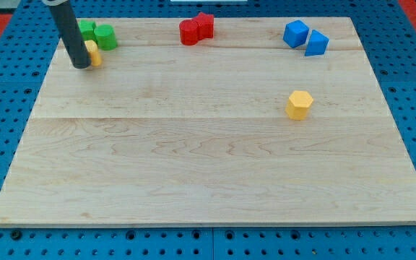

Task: Place the yellow hexagon right to the yellow heart

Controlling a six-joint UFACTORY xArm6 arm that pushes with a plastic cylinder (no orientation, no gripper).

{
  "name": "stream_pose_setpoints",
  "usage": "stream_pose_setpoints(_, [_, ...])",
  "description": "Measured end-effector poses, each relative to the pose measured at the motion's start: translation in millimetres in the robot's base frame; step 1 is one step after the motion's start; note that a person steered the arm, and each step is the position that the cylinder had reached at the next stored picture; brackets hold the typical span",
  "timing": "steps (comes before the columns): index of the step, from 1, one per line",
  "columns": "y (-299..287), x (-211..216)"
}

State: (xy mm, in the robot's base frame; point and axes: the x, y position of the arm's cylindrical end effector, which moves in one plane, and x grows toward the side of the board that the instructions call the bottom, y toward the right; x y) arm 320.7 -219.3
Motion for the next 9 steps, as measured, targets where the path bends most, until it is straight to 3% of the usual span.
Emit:
stream_pose_setpoints(2, [13.8,-14.2])
stream_pose_setpoints(3, [41.5,2.6])
stream_pose_setpoints(6, [332.8,12.7])
stream_pose_setpoints(7, [416.7,56.2])
stream_pose_setpoints(8, [414.0,115.2])
stream_pose_setpoints(9, [366.8,139.5])
